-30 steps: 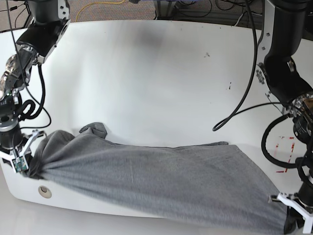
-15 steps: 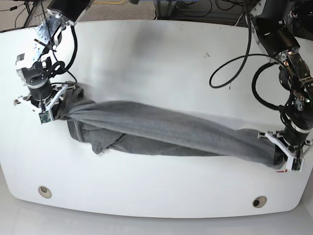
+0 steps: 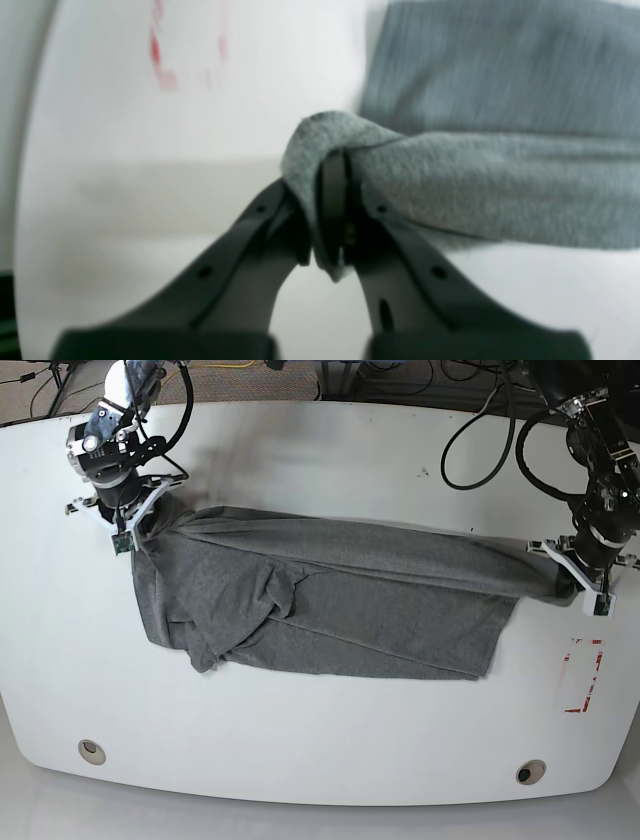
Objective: Layout the t-shirt on the table in an organized manner, then fold the t-shirt properly
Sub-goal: 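Swing the shirt down and lay it flat with both grippers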
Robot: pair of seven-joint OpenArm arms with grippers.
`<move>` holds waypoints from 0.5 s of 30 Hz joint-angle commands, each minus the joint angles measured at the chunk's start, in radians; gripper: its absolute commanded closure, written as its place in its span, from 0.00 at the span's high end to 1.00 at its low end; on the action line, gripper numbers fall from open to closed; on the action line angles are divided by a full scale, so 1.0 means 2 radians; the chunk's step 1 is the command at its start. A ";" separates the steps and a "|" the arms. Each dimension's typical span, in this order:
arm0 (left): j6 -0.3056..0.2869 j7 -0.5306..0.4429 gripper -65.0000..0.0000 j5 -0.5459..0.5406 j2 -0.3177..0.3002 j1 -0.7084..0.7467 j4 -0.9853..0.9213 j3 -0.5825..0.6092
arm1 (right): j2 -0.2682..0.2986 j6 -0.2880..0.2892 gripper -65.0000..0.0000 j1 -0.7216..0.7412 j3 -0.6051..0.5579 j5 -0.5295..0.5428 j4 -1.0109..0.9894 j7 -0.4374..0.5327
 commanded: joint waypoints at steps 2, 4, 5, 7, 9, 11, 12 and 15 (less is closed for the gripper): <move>-0.022 -0.014 0.00 -0.004 -0.008 0.021 0.008 -0.013 | -0.011 -0.004 0.06 -0.024 0.001 0.001 0.009 0.007; -0.029 -0.014 0.00 -0.003 -0.008 0.032 0.008 -0.019 | -0.015 -0.004 0.06 -0.033 0.000 0.001 0.009 0.007; -0.032 -0.014 0.00 -0.003 -0.008 0.039 0.008 -0.022 | -0.018 -0.004 0.06 -0.037 0.000 0.001 0.009 0.007; -0.036 -0.014 0.00 -0.003 -0.009 0.050 0.007 -0.028 | -0.022 -0.004 0.07 -0.044 0.000 0.001 0.009 0.007; -0.036 -0.014 0.00 -0.003 -0.009 0.060 0.007 -0.029 | -0.024 -0.004 0.11 -0.052 0.000 0.000 0.009 0.007; -0.036 -0.014 0.00 -0.003 -0.010 0.068 0.007 -0.030 | -0.024 -0.004 0.20 -0.059 0.000 0.001 0.009 0.007; -0.036 -0.014 0.00 -0.003 -0.011 0.072 0.007 -0.030 | -0.025 -0.004 0.24 -0.062 0.000 0.001 0.009 0.007; -0.036 -0.014 0.00 -0.003 -0.017 0.085 0.007 -0.038 | -0.034 -0.004 0.37 -0.069 0.000 0.001 0.009 0.007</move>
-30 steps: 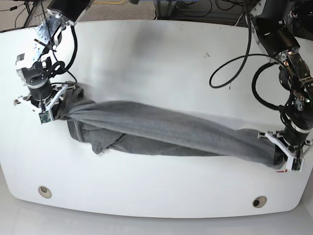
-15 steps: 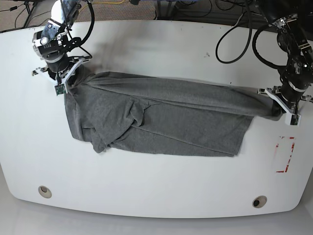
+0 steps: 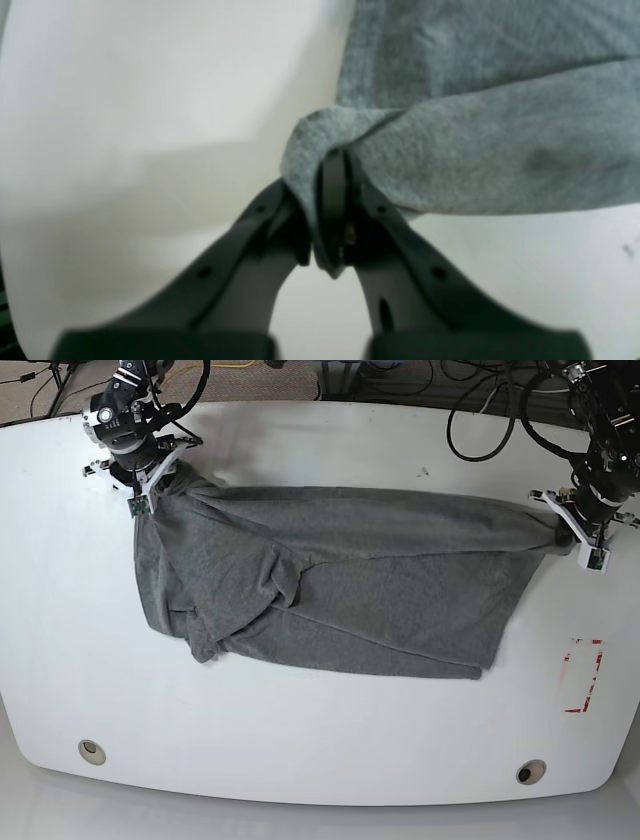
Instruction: Layout the t-shirt on the table in an organized manner, then fold the t-shirt properly
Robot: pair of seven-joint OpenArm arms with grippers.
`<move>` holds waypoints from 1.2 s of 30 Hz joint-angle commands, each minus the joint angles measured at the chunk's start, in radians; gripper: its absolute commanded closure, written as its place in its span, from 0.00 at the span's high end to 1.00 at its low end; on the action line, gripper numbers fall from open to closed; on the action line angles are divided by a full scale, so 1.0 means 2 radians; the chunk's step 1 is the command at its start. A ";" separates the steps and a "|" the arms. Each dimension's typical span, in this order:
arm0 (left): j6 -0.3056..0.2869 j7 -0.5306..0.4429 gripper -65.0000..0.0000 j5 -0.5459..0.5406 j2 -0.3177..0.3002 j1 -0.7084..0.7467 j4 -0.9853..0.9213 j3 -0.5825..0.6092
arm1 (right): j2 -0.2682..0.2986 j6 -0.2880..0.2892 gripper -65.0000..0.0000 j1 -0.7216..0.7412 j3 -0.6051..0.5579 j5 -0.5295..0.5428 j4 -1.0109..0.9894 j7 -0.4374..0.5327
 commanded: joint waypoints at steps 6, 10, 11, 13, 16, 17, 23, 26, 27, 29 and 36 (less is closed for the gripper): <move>0.001 -0.010 0.00 -0.003 -0.024 0.016 0.007 -0.014 | -0.013 -0.003 0.46 -0.018 0.001 0.002 0.009 0.007; 0.001 -0.011 0.00 -0.003 -0.044 0.026 -0.006 -0.014 | -0.015 -0.003 0.46 -0.030 0.001 0.002 0.009 0.007; 0.001 -0.011 0.00 -0.003 -0.046 0.026 -0.009 -0.014 | -0.015 -0.003 0.46 -0.031 0.001 0.002 0.009 0.007; 0.001 -0.012 0.00 -0.003 -0.055 0.026 -0.025 -0.014 | -0.016 -0.003 0.46 -0.039 0.001 0.002 0.009 0.007; 0.000 -0.019 0.00 -0.004 -0.067 0.026 -0.036 -0.014 | -0.016 -0.003 0.46 -0.051 0.000 0.002 0.009 0.007; 0.000 -0.022 0.00 -0.004 -0.070 0.026 -0.036 -0.014 | -0.016 -0.003 0.46 -0.056 0.000 0.002 0.009 0.007; 0.000 -0.023 0.01 -0.004 -0.072 0.027 -0.034 -0.014 | -0.015 -0.003 0.47 -0.076 0.000 0.001 0.009 0.006; 0.000 -0.023 0.01 -0.003 -0.073 0.026 -0.034 -0.013 | -0.015 -0.003 0.47 -0.087 0.000 0.002 0.009 0.006; 0.000 -0.023 0.02 -0.003 -0.073 0.026 -0.034 -0.012 | -0.015 -0.003 0.47 -0.088 0.000 0.002 0.009 0.006; 0.000 -0.023 0.08 -0.003 -0.073 0.026 -0.034 -0.012 | -0.015 -0.003 0.49 -0.092 0.000 0.002 0.009 0.006; 0.000 -0.023 0.44 -0.003 -0.073 0.027 -0.034 -0.012 | -0.016 -0.003 0.79 -0.091 0.000 0.002 0.009 0.006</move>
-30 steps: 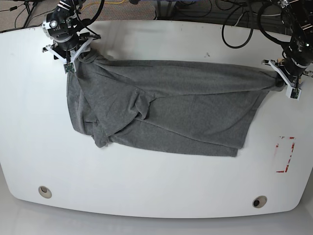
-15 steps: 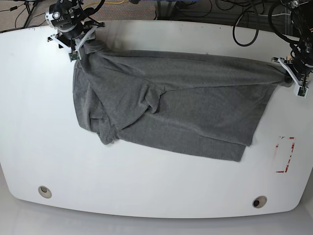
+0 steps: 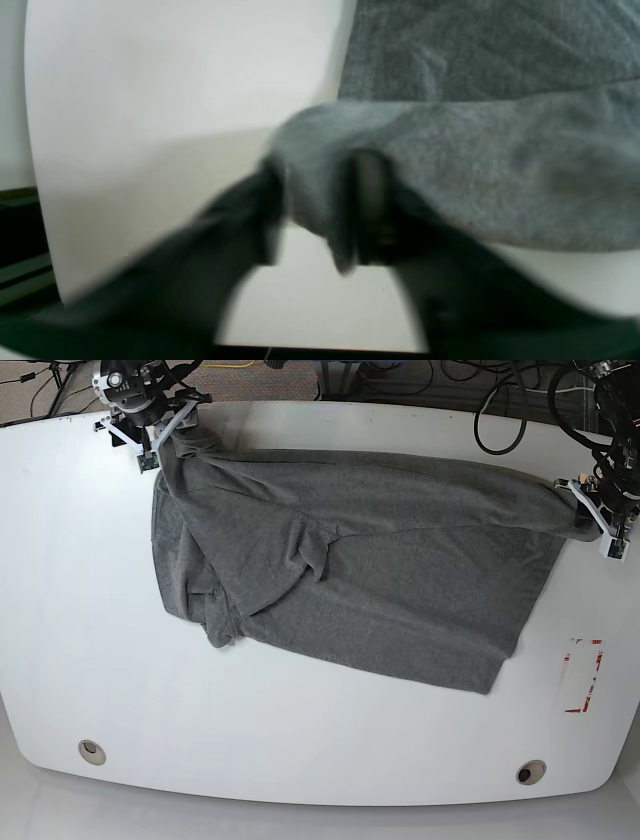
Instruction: Layout the t-shirt on the table in an organized manner, then fold the t-shirt properly
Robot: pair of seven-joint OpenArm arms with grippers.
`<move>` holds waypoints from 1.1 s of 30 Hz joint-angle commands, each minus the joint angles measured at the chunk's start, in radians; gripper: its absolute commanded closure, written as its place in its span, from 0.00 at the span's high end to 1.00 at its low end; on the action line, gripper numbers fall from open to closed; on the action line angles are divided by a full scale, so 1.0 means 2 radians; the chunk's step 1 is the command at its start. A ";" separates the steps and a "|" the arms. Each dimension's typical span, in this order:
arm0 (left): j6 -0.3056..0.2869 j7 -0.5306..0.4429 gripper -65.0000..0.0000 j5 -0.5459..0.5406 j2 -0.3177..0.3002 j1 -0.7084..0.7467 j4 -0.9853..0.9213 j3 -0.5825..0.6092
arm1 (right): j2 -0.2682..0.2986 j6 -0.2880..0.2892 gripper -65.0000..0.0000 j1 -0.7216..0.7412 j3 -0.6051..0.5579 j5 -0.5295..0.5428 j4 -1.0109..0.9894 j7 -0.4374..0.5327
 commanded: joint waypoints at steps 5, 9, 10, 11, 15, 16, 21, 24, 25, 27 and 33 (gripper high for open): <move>0.001 -0.008 0.53 -0.004 -0.010 -0.002 0.009 -0.003 | 0.002 0.001 0.98 -0.002 0.002 0.000 0.008 -0.004; 0.001 -0.008 0.51 -0.005 -0.010 -0.002 0.016 -0.002 | 0.003 0.001 0.93 -0.007 0.004 0.000 0.010 -0.004; 0.001 -0.008 0.51 -0.006 -0.010 -0.002 0.020 -0.003 | 0.003 0.001 0.92 -0.007 0.005 0.000 0.010 -0.004; 0.000 -0.008 0.51 -0.006 -0.010 -0.002 0.023 -0.003 | 0.003 0.001 0.91 -0.007 0.005 0.000 0.011 -0.004; -0.027 -0.008 0.51 -0.006 -0.010 -0.002 0.039 -0.004 | 0.011 0.001 0.87 -0.020 0.003 -0.001 0.013 -0.004; -0.039 -0.007 0.51 -0.006 -0.010 -0.002 0.042 -0.004 | 0.013 0.001 0.87 -0.020 0.002 0.000 0.014 -0.004; -0.070 0.013 0.51 -0.006 -0.010 -0.016 0.044 -0.004 | 0.018 0.001 0.87 -0.024 0.002 0.000 0.015 -0.004; -0.074 0.028 0.51 -0.004 -0.010 -0.029 0.044 -0.005 | 0.027 0.001 0.86 -0.024 0.003 0.000 0.015 -0.004; -0.074 0.031 0.51 -0.004 -0.010 -0.030 0.044 -0.005 | 0.031 0.001 0.86 -0.024 0.003 0.000 0.015 -0.004; -0.074 0.031 0.51 -0.004 -0.010 -0.032 0.044 -0.005 | 0.036 0.001 0.86 -0.022 0.003 0.000 0.016 -0.004; -0.074 0.030 0.51 -0.004 -0.009 -0.043 0.044 -0.003 | 0.050 0.001 0.85 0.007 0.004 0.022 0.016 -0.004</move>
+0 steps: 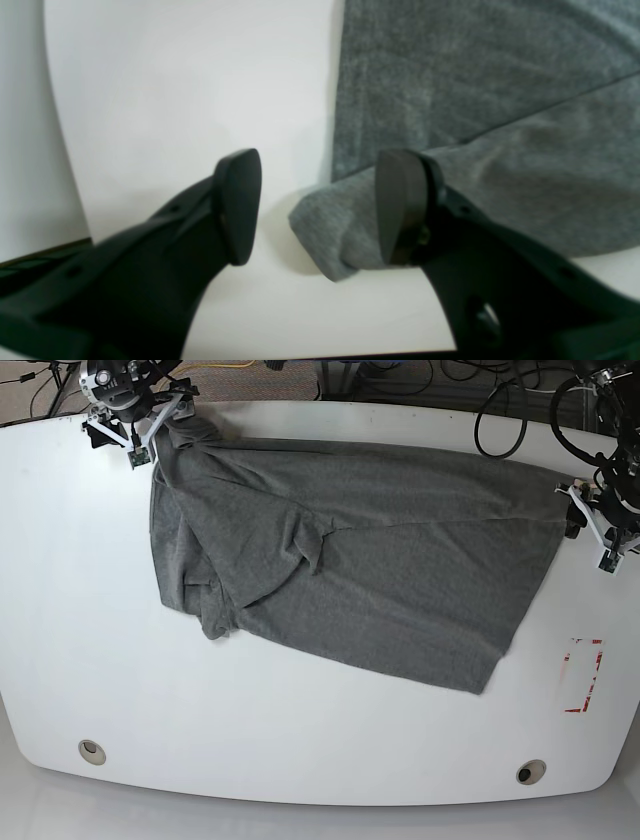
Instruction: Layout the t-shirt on the table in an organized manner, then fold the t-shirt properly
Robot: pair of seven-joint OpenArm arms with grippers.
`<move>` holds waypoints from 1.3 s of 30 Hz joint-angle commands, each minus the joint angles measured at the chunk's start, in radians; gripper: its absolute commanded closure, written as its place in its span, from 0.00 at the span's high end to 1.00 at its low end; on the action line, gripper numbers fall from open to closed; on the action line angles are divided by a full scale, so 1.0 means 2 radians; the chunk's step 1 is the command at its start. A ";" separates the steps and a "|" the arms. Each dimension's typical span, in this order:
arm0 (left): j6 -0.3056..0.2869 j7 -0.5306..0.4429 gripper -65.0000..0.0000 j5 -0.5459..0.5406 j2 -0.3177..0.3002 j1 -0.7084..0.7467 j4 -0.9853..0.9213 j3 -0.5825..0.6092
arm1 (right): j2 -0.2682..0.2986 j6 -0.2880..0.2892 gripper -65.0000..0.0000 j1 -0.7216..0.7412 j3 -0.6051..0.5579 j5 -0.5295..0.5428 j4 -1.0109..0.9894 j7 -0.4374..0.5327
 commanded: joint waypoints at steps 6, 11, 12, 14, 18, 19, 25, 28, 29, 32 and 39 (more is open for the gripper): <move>0.000 -0.009 0.51 -0.002 -0.009 -0.030 0.006 -0.003 | 0.013 -0.001 0.79 0.063 0.003 0.012 0.008 0.006; 0.000 -0.009 0.51 -0.002 -0.008 -0.052 0.006 -0.003 | 0.013 -0.001 0.79 0.107 0.001 0.012 0.008 0.006; 0.000 -0.009 0.51 -0.002 -0.008 -0.057 0.006 -0.003 | 0.012 -0.001 0.79 0.117 0.000 0.012 0.008 0.006; 0.000 -0.009 0.51 -0.002 -0.008 -0.067 0.006 -0.003 | 0.012 -0.001 0.79 0.134 0.000 0.012 0.008 0.006; 0.001 -0.009 0.51 -0.002 -0.008 -0.082 0.005 -0.002 | 0.012 -0.001 0.79 0.170 0.000 0.012 0.000 0.006; 0.001 -0.009 0.51 -0.002 -0.008 -0.085 0.005 -0.002 | 0.012 -0.001 0.79 0.179 0.000 0.012 -0.002 0.006; 0.001 -0.007 0.51 -0.002 -0.008 -0.100 0.005 0.009 | 0.012 -0.001 0.79 0.209 -0.016 -0.018 -0.005 -0.041; 0.001 -0.007 0.51 -0.002 -0.009 -0.100 0.005 0.012 | 0.013 -0.001 0.79 0.193 -0.027 -0.037 0.006 -0.072; 0.001 -0.007 0.51 -0.002 -0.009 -0.100 0.005 0.012 | 0.013 -0.001 0.79 0.181 -0.030 -0.044 0.007 -0.074; 0.001 -0.007 0.51 -0.002 -0.009 -0.100 0.005 0.013 | 0.013 -0.001 0.79 0.151 -0.029 -0.049 0.008 -0.074; 0.001 -0.008 0.51 -0.002 -0.008 -0.100 0.005 0.013 | 0.023 -0.001 0.79 0.144 0.006 -0.055 0.006 -0.073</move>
